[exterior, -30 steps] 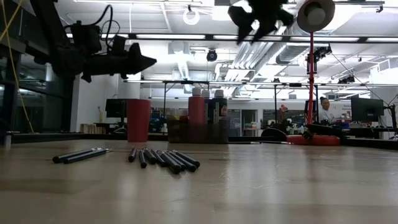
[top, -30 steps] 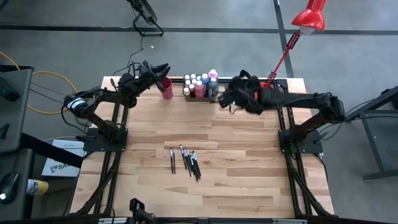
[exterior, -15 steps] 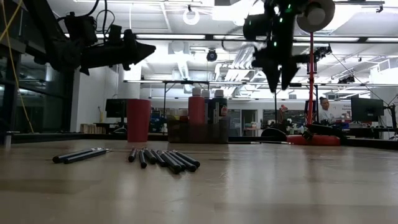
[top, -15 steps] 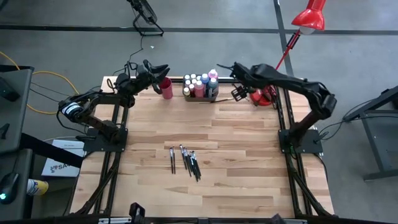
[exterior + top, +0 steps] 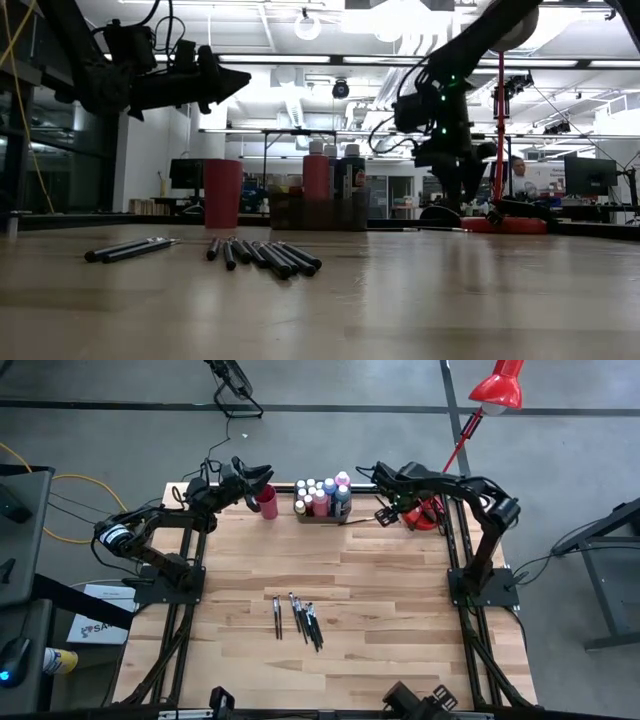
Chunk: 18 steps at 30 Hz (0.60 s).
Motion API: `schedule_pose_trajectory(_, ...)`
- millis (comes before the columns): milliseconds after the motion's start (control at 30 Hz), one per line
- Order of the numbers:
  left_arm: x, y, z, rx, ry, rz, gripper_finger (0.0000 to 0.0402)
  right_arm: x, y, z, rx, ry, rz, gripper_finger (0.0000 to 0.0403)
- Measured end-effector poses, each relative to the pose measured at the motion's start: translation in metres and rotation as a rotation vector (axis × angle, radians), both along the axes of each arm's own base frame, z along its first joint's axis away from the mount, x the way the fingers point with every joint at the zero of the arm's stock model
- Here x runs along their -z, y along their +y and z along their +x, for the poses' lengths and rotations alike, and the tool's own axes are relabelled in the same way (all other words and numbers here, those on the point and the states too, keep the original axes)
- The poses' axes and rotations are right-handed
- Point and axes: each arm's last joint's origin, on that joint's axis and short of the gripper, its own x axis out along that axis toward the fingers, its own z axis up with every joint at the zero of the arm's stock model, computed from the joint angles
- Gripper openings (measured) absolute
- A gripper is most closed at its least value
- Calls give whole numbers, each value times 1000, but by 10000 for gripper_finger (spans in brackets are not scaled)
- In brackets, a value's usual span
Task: Pick & Place Paint Supplies
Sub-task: Put the black paint brush into the pink cup
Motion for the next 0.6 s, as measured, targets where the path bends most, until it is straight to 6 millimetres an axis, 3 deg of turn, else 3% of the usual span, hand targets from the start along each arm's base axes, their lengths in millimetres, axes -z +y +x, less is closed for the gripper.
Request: schedule_pose_trajectory(600,1,-1,1,62,28,8,96,33,-8,7,12,-15,93,226)
